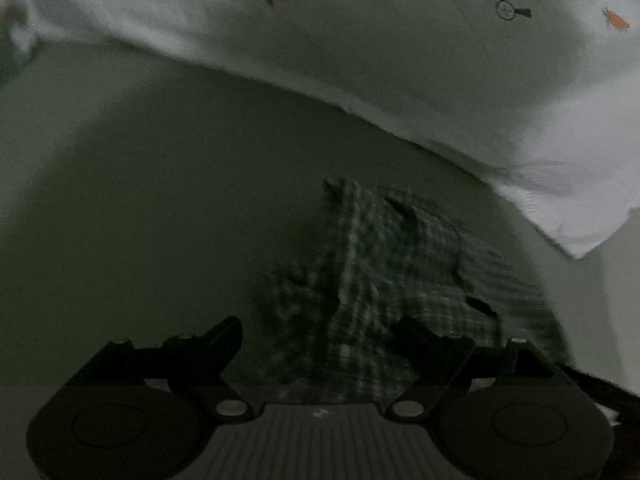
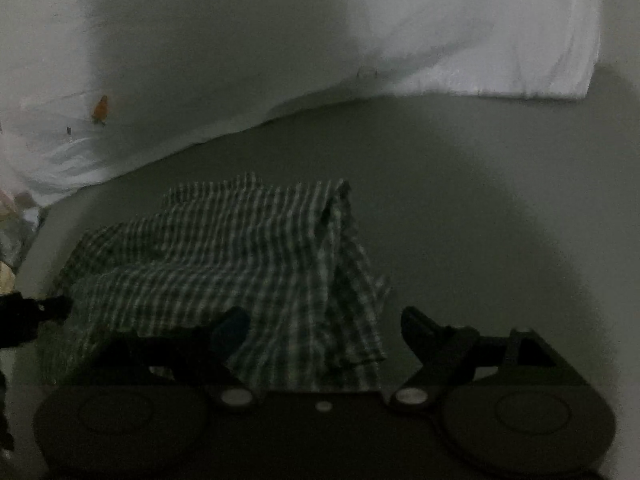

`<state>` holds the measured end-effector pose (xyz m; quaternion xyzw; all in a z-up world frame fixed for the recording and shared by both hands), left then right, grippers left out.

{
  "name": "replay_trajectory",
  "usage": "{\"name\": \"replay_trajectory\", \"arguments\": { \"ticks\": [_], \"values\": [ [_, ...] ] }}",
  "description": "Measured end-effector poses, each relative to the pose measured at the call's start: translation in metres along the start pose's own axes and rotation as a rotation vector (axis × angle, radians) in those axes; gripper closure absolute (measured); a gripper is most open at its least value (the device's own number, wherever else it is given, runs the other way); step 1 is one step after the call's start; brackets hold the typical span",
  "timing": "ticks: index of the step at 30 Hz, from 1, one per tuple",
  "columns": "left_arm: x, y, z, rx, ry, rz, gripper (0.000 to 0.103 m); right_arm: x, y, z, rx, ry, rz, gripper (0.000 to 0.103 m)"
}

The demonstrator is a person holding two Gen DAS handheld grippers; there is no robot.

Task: Fold clothes

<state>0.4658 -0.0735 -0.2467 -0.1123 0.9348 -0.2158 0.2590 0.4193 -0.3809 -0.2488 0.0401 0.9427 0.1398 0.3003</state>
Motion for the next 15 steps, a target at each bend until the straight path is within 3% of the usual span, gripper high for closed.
{"name": "replay_trajectory", "arguments": {
  "ticks": [3,9,13,15],
  "values": [
    [-0.001,0.008,0.012,0.111,0.038,-0.077,0.018,-0.002,-0.005,0.010,-0.053,0.022,0.049,0.018],
    [-0.009,0.012,0.026,0.256,0.085,-0.114,0.001,-0.012,-0.005,0.027,-0.123,0.037,0.121,0.014],
    [-0.016,0.008,0.049,0.407,0.166,-0.162,0.001,-0.020,0.005,0.037,-0.226,0.071,0.150,0.013],
    [-0.014,0.006,0.057,0.449,0.171,-0.187,0.001,-0.021,0.013,0.043,-0.269,0.090,0.152,0.001]
  ]
}}
Point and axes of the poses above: each gripper's, at about its wrist camera, not at the fingertips, and z roughly the way its jaws point, y to its left, x to its underside, the point moved 2 cm from there along z, roughly the way its jaws point, and after that the axes turned 5 degrees about y, right-handed, at the moved point
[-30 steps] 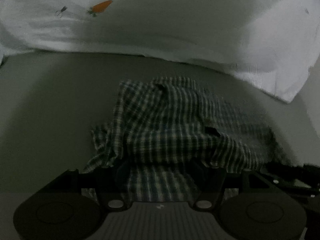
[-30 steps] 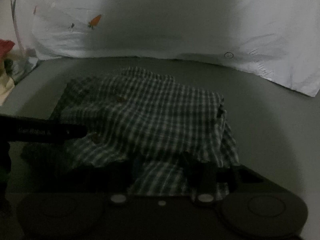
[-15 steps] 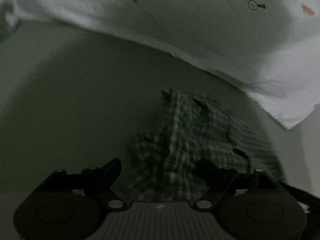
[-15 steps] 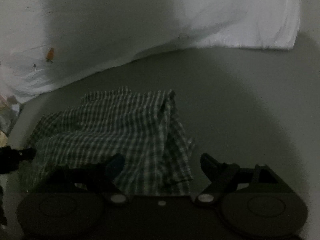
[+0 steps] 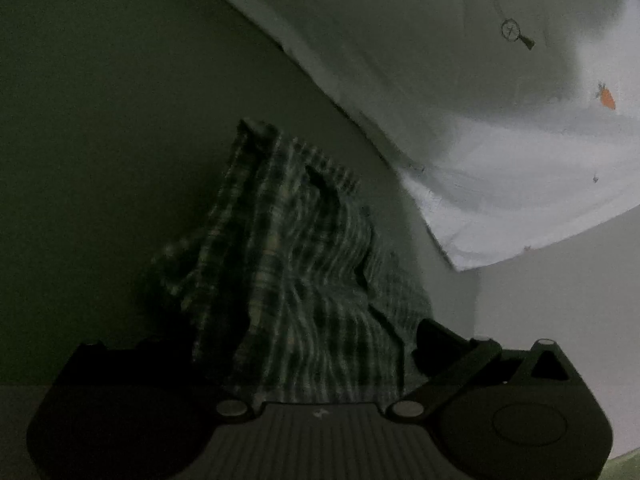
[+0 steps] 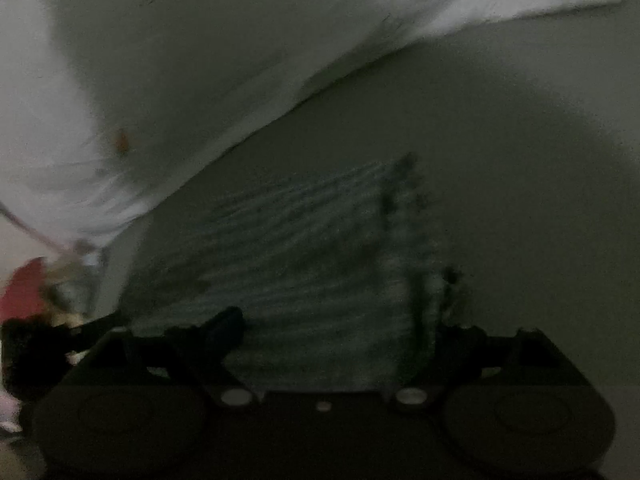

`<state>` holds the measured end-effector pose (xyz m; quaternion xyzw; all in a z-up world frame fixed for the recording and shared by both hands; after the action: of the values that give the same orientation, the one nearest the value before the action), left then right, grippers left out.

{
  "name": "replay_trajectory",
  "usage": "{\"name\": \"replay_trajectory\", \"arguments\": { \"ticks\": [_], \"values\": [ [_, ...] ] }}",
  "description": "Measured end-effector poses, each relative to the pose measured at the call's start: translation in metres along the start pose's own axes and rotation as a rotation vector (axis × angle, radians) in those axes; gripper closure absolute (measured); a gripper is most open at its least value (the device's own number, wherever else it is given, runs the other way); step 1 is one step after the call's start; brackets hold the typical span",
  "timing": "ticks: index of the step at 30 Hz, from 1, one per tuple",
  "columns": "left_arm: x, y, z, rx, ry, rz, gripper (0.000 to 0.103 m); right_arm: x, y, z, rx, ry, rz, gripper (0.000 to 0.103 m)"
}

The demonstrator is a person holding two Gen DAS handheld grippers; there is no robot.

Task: Fold clothes

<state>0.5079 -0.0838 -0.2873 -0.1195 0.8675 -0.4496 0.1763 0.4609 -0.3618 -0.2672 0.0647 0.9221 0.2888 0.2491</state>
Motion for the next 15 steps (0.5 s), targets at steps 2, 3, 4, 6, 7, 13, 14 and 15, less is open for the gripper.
{"name": "replay_trajectory", "arguments": {
  "ticks": [2,3,4,6,7,13,14,15],
  "values": [
    [0.002,0.000,0.006,0.033,-0.003,-0.025,0.002,-0.001,0.006,0.005,-0.025,0.026,-0.009,0.000],
    [0.004,-0.001,0.009,0.044,-0.006,-0.038,0.004,-0.002,0.008,0.007,-0.039,0.041,-0.012,0.001],
    [0.007,-0.002,0.013,0.062,0.017,-0.050,0.020,-0.003,0.008,0.008,-0.089,0.062,0.024,0.006],
    [0.015,-0.006,0.021,0.054,0.043,-0.056,0.042,-0.005,0.007,0.009,-0.206,0.105,0.117,0.029],
    [0.020,-0.009,0.024,0.039,0.048,-0.047,0.047,-0.004,0.009,0.010,-0.213,0.112,0.145,0.050],
    [0.045,-0.040,-0.001,0.067,-0.002,-0.020,0.070,0.008,0.043,-0.027,-0.056,0.055,0.040,0.083],
    [0.048,-0.050,-0.006,0.076,-0.004,0.002,0.070,0.009,0.049,-0.040,-0.050,0.037,0.024,0.083],
    [0.052,-0.060,-0.010,0.086,-0.006,0.023,0.070,0.011,0.055,-0.053,-0.042,0.019,0.001,0.083]
  ]
}}
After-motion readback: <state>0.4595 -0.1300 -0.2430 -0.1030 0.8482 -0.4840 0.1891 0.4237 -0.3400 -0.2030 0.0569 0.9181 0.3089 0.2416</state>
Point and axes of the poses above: each gripper's, at about its wrist camera, not at the fingertips, and z roughly the way its jaws point, y to its left, x to its underside, the point moved 2 cm from there along z, roughly the way its jaws point, and after that the axes turned 5 degrees about y, right-handed, at the moved point
